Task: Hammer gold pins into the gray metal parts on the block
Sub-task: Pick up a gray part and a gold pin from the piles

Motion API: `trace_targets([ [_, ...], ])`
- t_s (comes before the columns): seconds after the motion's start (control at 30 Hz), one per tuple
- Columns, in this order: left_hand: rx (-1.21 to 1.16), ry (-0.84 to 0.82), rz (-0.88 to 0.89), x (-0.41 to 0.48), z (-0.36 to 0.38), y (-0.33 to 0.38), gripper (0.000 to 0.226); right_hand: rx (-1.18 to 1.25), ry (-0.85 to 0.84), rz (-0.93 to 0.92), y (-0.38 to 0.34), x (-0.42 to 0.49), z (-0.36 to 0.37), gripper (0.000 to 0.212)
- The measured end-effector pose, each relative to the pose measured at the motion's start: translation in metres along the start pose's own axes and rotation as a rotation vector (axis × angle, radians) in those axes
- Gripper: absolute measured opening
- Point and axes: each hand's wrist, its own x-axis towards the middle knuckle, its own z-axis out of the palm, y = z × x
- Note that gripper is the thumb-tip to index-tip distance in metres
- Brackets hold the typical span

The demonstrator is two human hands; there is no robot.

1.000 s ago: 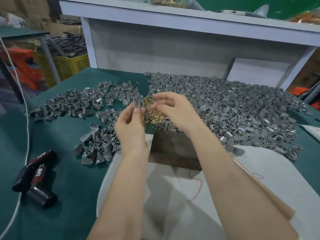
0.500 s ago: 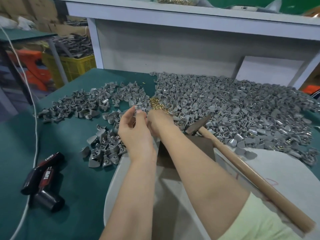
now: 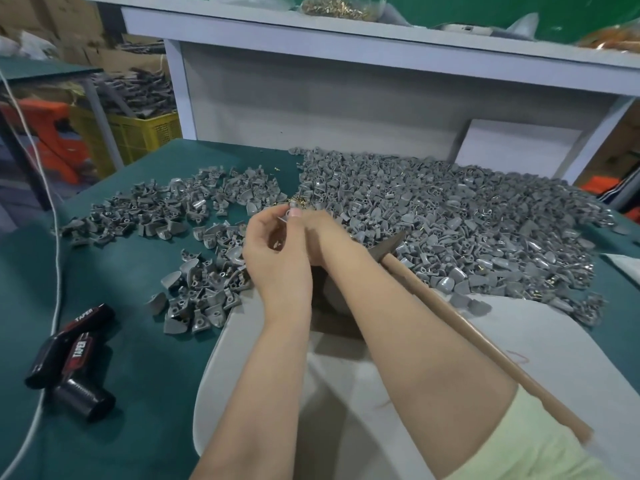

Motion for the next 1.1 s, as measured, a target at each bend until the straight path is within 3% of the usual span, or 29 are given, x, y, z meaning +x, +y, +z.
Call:
trace_targets([
  [0.1, -0.009, 0.049, -0.043, 0.004, -0.003, -0.004, 0.007, 0.163, -0.038, -0.028, -0.003, -0.002, 0.014, 0.03],
  [0.43, -0.007, 0.053, -0.087, 0.007, -0.003, -0.009, 0.017, -0.052, -0.028, -0.08, -0.003, -0.007, 0.019, 0.029],
  [0.57, 0.0, 0.034, -0.057, 0.005, -0.003, -0.007, 0.014, 0.216, 0.037, -0.057, -0.001, -0.006, 0.011, 0.019],
  [0.7, 0.054, -0.014, 0.002, 0.001, 0.0, -0.006, 0.005, 0.333, 0.119, -0.063, 0.001, -0.007, 0.002, 0.026],
  [0.77, 0.061, -0.018, 0.011, 0.0, 0.0, -0.006, 0.006, 0.324, 0.076, -0.096, -0.006, -0.015, 0.003, 0.017],
  [0.87, 0.036, 0.005, -0.027, 0.003, -0.002, -0.007, 0.013, 0.104, 0.106, -0.149, 0.002, -0.008, 0.016, 0.017],
  [0.9, 0.024, 0.019, -0.05, 0.004, -0.003, -0.007, 0.016, 0.053, 0.005, -0.143, -0.001, -0.009, 0.015, 0.016],
  [0.97, -0.016, 0.051, -0.092, 0.005, -0.004, -0.007, 0.019, -0.125, -0.03, -0.116, -0.002, -0.004, 0.014, 0.024],
  [1.1, -0.099, 0.098, -0.115, 0.008, -0.005, -0.006, 0.024, -0.171, 0.026, -0.073, -0.003, -0.002, 0.019, 0.025],
])
